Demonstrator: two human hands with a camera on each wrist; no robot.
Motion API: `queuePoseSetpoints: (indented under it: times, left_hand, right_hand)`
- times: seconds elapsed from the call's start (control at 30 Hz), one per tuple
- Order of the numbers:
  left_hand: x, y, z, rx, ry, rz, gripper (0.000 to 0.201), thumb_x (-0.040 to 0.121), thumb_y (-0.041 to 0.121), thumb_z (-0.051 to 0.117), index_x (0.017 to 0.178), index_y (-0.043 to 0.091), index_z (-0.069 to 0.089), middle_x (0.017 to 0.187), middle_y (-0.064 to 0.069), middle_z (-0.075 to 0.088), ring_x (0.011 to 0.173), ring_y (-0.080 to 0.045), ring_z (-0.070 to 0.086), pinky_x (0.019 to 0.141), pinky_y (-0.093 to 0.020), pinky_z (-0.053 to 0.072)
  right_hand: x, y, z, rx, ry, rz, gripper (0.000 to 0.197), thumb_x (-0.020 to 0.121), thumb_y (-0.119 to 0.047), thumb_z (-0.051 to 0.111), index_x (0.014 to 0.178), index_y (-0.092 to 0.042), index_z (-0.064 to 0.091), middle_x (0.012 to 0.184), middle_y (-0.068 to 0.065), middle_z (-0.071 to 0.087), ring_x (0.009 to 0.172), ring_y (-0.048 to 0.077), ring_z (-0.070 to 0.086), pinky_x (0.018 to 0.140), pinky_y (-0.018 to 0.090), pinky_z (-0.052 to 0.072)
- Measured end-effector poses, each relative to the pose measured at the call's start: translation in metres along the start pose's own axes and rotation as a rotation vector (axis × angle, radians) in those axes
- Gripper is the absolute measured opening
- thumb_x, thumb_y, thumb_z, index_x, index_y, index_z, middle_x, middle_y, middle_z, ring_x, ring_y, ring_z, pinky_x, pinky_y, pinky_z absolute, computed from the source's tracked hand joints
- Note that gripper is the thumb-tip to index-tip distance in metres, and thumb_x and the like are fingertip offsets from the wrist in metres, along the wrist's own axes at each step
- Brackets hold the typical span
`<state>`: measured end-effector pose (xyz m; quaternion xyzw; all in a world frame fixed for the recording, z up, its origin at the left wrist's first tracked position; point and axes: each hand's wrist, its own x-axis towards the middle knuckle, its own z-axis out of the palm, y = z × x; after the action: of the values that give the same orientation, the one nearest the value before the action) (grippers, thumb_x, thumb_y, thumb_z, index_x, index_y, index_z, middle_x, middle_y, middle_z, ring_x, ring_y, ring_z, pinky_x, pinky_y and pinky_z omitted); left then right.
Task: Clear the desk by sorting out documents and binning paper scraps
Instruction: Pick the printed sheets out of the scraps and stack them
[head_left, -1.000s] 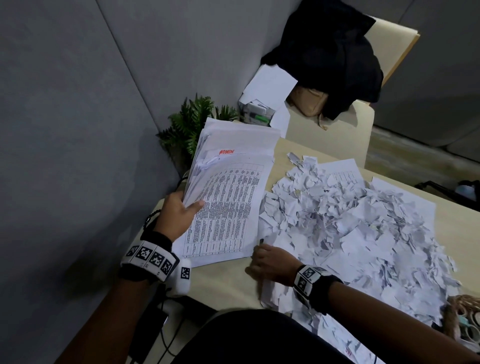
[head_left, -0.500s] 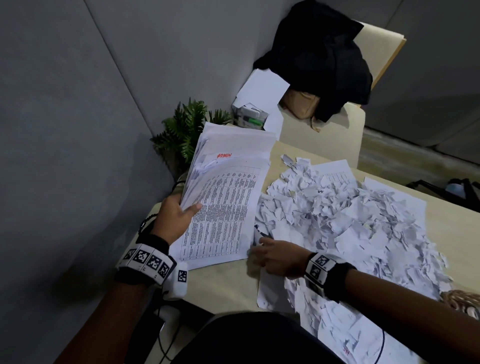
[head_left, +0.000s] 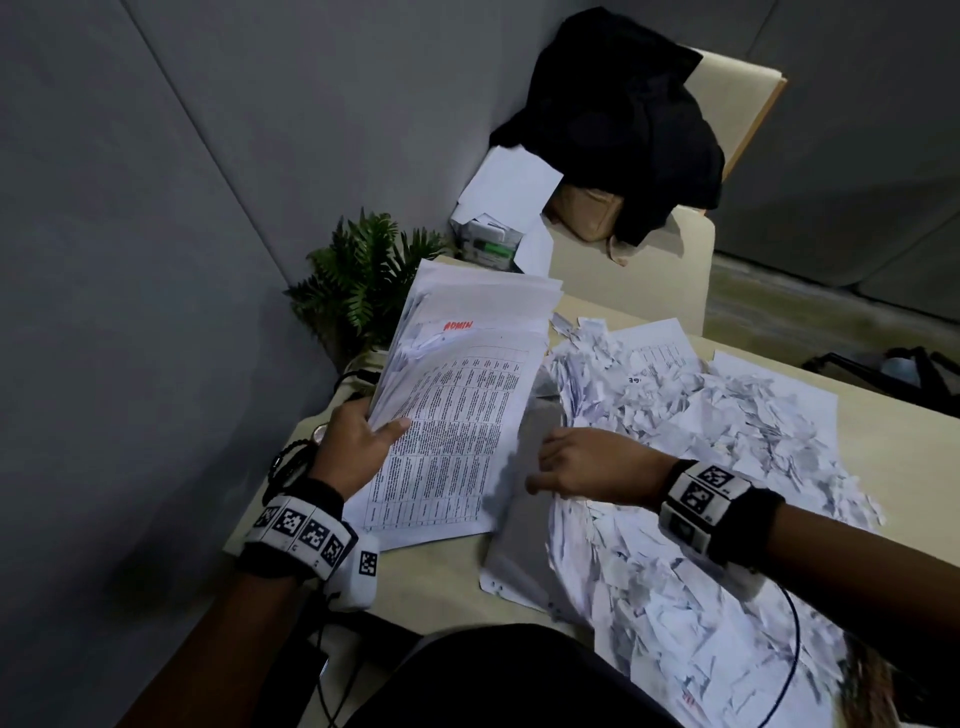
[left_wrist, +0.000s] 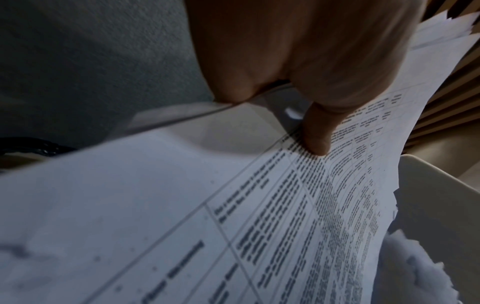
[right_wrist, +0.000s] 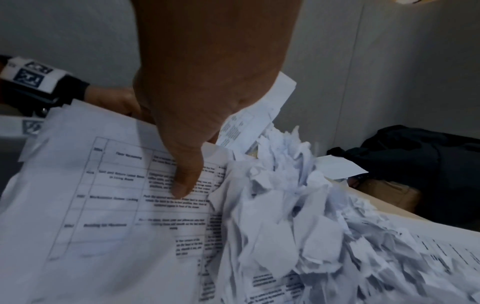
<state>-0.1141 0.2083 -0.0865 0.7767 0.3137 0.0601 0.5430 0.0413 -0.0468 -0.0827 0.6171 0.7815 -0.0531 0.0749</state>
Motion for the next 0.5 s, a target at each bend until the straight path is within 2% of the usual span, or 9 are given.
queuePoseSetpoints:
  times: [0.03,0.1,0.2,0.3,0.37,0.43,0.5]
  left_hand:
    - [0.000,0.000,0.001,0.005,-0.003,-0.002,0.026,0.088,0.012,0.069,0.113,0.006,0.067,0.099,-0.004,0.069,0.098,-0.022,0.065,0.092,-0.033,0.048]
    - [0.000,0.001,0.002,0.010,-0.012,0.002,0.026,0.087,0.011,0.069,0.113,0.006,0.067,0.099,-0.004,0.069,0.098,-0.023,0.065,0.094,-0.037,0.049]
    - [-0.002,0.003,0.004,0.004,-0.016,0.008,0.025,0.087,0.008,0.068,0.113,0.007,0.067,0.096,-0.003,0.069,0.096,-0.021,0.066,0.093,-0.037,0.049]
    - [-0.003,0.002,0.004,-0.011,-0.001,-0.016,0.022,0.087,0.010,0.069,0.109,0.009,0.068,0.095,-0.005,0.070,0.096,-0.024,0.066,0.092,-0.038,0.051]
    - [-0.004,0.002,0.003,-0.026,0.011,-0.026,0.020,0.087,0.011,0.070,0.107,0.010,0.067,0.096,-0.006,0.070,0.097,-0.025,0.067,0.092,-0.039,0.051]
    - [-0.006,-0.001,0.001,-0.064,0.006,-0.035,0.022,0.086,0.010,0.070,0.108,0.011,0.067,0.099,-0.002,0.071,0.099,-0.022,0.067,0.094,-0.038,0.050]
    - [-0.009,-0.002,-0.002,-0.099,-0.007,-0.039,0.022,0.086,0.010,0.071,0.105,0.019,0.067,0.100,0.010,0.071,0.102,-0.016,0.067,0.096,-0.038,0.049]
  right_hand:
    - [0.001,0.001,-0.003,-0.008,0.025,0.005,0.017,0.080,-0.007,0.061,0.094,-0.015,0.060,0.065,-0.002,0.059,0.069,0.022,0.056,0.080,0.030,0.041]
    - [0.006,0.003,-0.009,-0.006,0.065,0.010,0.015,0.081,-0.008,0.065,0.092,-0.017,0.059,0.070,-0.002,0.059,0.071,0.022,0.057,0.081,0.032,0.040]
    - [0.010,0.005,-0.021,0.035,0.160,0.029,0.014,0.084,-0.006,0.067,0.089,-0.017,0.060,0.079,-0.001,0.060,0.075,0.020,0.056,0.075,0.034,0.046]
    - [0.013,0.006,-0.031,0.088,0.233,0.052,0.011,0.090,-0.005,0.056,0.092,-0.015,0.061,0.084,0.001,0.060,0.080,0.021,0.055,0.069,0.036,0.048]
    - [0.015,0.006,-0.039,0.133,0.285,0.094,0.017,0.092,-0.007,0.046,0.095,-0.013,0.062,0.087,0.003,0.060,0.082,0.022,0.056,0.065,0.036,0.049]
    - [0.015,0.008,-0.051,0.216,0.349,0.167,0.023,0.091,-0.011,0.043,0.098,-0.009,0.065,0.090,0.006,0.062,0.082,0.025,0.060,0.063,0.034,0.051]
    - [0.014,0.011,-0.065,0.329,0.429,0.282,0.029,0.089,-0.017,0.042,0.100,-0.005,0.066,0.093,0.009,0.065,0.081,0.026,0.064,0.063,0.031,0.052]
